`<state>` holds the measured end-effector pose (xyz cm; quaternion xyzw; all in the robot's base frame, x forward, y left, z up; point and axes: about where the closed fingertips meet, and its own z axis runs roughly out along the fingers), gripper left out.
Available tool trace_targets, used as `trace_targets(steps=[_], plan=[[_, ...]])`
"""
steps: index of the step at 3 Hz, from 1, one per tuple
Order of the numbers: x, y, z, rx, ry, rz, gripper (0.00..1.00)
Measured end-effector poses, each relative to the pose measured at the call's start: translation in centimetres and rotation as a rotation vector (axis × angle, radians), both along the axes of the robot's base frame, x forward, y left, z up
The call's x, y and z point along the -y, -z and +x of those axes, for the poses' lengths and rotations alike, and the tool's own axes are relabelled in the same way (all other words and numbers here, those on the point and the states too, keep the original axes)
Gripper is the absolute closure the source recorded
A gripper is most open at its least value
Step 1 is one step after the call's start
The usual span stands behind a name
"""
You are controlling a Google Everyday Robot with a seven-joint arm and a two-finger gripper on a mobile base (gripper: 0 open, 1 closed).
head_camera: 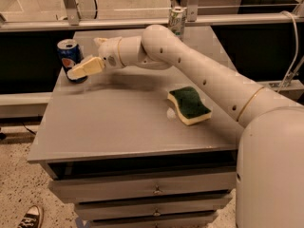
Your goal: Knock pepsi can over
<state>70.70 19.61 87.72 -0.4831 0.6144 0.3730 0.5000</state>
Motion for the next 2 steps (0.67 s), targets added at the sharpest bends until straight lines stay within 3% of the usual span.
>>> trace_targets(steps=[2], plan=[[-2.7,0.2,-0.1,-0.036,-0.052,0.034,0.4]])
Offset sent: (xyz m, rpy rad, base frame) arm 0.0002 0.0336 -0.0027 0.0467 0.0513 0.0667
